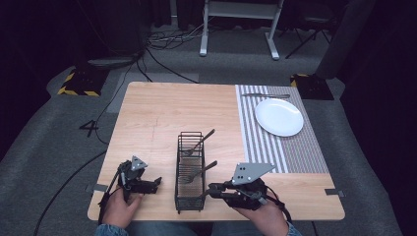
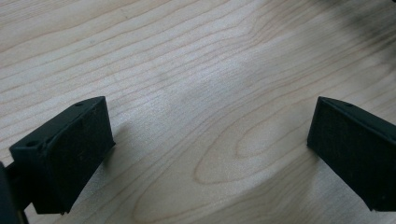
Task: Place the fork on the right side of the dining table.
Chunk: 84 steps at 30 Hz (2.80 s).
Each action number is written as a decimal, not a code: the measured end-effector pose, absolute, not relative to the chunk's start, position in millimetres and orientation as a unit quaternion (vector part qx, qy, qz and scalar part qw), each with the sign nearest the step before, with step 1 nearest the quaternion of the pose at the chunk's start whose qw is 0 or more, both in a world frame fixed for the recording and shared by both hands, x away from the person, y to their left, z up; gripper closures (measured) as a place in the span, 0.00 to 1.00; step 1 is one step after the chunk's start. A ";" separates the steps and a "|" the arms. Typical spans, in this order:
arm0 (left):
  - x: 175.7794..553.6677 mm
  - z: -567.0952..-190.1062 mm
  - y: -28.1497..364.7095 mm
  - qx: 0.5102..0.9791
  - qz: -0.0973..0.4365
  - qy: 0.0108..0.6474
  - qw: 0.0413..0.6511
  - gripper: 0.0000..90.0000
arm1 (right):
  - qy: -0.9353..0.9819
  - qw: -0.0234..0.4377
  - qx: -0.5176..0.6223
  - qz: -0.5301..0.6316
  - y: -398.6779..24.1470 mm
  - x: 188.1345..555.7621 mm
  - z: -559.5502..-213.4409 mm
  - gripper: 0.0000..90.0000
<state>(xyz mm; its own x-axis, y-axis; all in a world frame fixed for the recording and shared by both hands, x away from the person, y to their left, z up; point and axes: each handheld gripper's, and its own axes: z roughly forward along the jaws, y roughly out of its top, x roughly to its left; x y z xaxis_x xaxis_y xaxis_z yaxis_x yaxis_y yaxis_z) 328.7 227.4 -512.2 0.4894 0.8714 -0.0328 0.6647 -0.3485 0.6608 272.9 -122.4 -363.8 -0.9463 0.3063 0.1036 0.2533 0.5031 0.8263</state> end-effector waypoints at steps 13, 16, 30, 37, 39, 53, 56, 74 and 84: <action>328.7 -512.2 227.4 0.804 0.166 0.478 0.312 0.00 | 0.854 0.054 0.156 0.494 -126.1 268.0 -351.2 0.97; 328.7 -512.2 227.4 0.804 0.165 0.477 0.313 0.00 | 0.851 0.052 0.156 0.499 -126.9 268.3 -349.6 0.97; 328.7 -512.2 227.4 0.804 0.165 0.478 0.313 0.00 | 0.808 0.075 0.165 0.561 -149.2 267.4 -327.7 0.97; 328.7 -512.2 227.4 0.804 0.165 0.478 0.313 0.00 | 0.796 0.081 0.168 0.575 -169.1 267.3 -309.2 0.97; 328.7 -512.2 227.4 0.804 0.165 0.478 0.313 0.00 | 0.795 0.081 0.168 0.577 -174.2 267.4 -304.7 0.97; 328.7 -512.1 227.5 0.805 0.166 0.477 0.312 0.00 | 0.784 0.145 0.202 0.569 -222.9 271.4 -282.0 0.96; 328.8 -512.2 227.5 0.805 0.165 0.477 0.312 0.00 | 0.781 0.156 0.214 0.566 -232.3 274.8 -280.3 0.96; 328.7 -512.1 227.5 0.805 0.165 0.477 0.312 0.00 | 0.755 0.229 0.301 0.536 -274.8 318.2 -294.9 0.96; 328.7 -512.1 227.5 0.805 0.166 0.477 0.311 0.00 | 0.731 0.245 0.357 0.527 -299.0 349.4 -315.6 0.96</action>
